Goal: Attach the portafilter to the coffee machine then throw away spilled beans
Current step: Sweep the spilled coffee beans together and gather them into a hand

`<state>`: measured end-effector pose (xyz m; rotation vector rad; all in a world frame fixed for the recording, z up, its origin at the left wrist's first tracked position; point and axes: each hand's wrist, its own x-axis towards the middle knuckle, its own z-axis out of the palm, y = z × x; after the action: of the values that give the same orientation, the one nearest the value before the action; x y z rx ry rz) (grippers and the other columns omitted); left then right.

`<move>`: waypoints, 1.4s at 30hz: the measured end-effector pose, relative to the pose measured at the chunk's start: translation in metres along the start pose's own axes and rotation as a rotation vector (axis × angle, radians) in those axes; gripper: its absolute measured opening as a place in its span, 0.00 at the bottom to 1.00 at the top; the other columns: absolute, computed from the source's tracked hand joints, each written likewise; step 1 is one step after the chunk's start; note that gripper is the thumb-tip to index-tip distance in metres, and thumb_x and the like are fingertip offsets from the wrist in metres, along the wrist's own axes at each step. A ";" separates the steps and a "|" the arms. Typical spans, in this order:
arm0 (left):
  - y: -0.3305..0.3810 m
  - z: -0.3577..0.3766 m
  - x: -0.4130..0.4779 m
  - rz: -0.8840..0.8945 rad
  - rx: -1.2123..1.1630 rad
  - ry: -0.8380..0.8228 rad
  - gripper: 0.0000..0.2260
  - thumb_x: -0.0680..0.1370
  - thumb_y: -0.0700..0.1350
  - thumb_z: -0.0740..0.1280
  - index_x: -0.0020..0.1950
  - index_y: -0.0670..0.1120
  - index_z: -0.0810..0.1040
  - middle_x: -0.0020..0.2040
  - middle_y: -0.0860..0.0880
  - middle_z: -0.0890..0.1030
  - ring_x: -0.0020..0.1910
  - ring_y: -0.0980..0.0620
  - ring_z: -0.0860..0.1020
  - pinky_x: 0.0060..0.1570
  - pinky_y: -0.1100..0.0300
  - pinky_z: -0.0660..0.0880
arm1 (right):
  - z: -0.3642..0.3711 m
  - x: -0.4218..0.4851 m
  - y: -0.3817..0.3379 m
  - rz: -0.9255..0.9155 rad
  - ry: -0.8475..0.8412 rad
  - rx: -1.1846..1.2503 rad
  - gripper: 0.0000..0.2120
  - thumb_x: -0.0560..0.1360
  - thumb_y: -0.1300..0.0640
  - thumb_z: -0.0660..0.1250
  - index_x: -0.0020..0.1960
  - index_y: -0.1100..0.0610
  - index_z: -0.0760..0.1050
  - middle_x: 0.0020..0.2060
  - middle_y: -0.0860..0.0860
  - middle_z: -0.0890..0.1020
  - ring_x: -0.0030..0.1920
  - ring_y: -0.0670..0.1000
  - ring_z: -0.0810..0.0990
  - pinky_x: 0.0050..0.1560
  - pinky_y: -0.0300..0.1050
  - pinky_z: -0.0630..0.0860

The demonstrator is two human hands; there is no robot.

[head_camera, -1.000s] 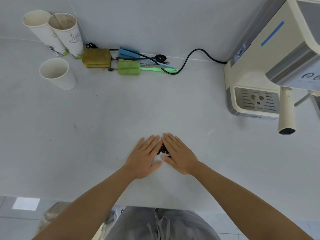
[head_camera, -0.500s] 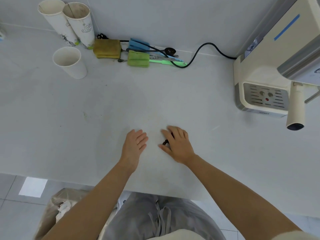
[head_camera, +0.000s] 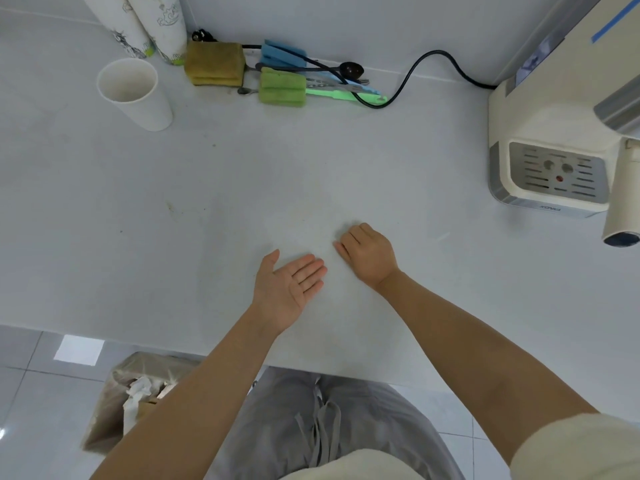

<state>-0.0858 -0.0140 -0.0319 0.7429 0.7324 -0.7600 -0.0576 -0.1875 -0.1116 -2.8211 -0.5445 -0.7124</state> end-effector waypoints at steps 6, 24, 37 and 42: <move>-0.007 0.008 0.006 -0.049 0.003 -0.032 0.29 0.79 0.55 0.47 0.70 0.34 0.63 0.71 0.37 0.66 0.71 0.42 0.65 0.63 0.52 0.64 | -0.002 0.005 0.001 0.039 -0.047 -0.121 0.23 0.74 0.56 0.59 0.20 0.55 0.67 0.16 0.49 0.71 0.18 0.48 0.70 0.18 0.32 0.57; -0.010 0.024 0.014 -0.090 0.011 -0.072 0.27 0.80 0.54 0.47 0.69 0.35 0.64 0.66 0.38 0.71 0.69 0.42 0.67 0.63 0.52 0.65 | -0.028 0.027 -0.017 0.329 0.045 0.219 0.18 0.70 0.57 0.58 0.25 0.54 0.54 0.14 0.49 0.58 0.18 0.48 0.53 0.22 0.29 0.48; -0.031 0.050 0.005 -0.115 -0.215 -0.297 0.20 0.81 0.50 0.46 0.59 0.41 0.71 0.47 0.53 0.85 0.63 0.50 0.67 0.62 0.54 0.62 | -0.060 0.023 -0.071 0.348 0.109 0.272 0.19 0.69 0.58 0.60 0.21 0.62 0.65 0.16 0.54 0.69 0.19 0.49 0.62 0.25 0.39 0.54; -0.024 0.042 0.005 -0.116 -0.152 -0.255 0.19 0.81 0.45 0.47 0.52 0.38 0.75 0.43 0.42 0.84 0.53 0.47 0.76 0.52 0.56 0.71 | -0.061 0.015 -0.074 0.316 0.107 0.295 0.19 0.70 0.59 0.60 0.22 0.63 0.71 0.20 0.55 0.74 0.23 0.54 0.72 0.30 0.41 0.63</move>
<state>-0.0898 -0.0614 -0.0209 0.4582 0.5973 -0.8755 -0.0998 -0.1312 -0.0446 -2.4963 -0.1617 -0.6532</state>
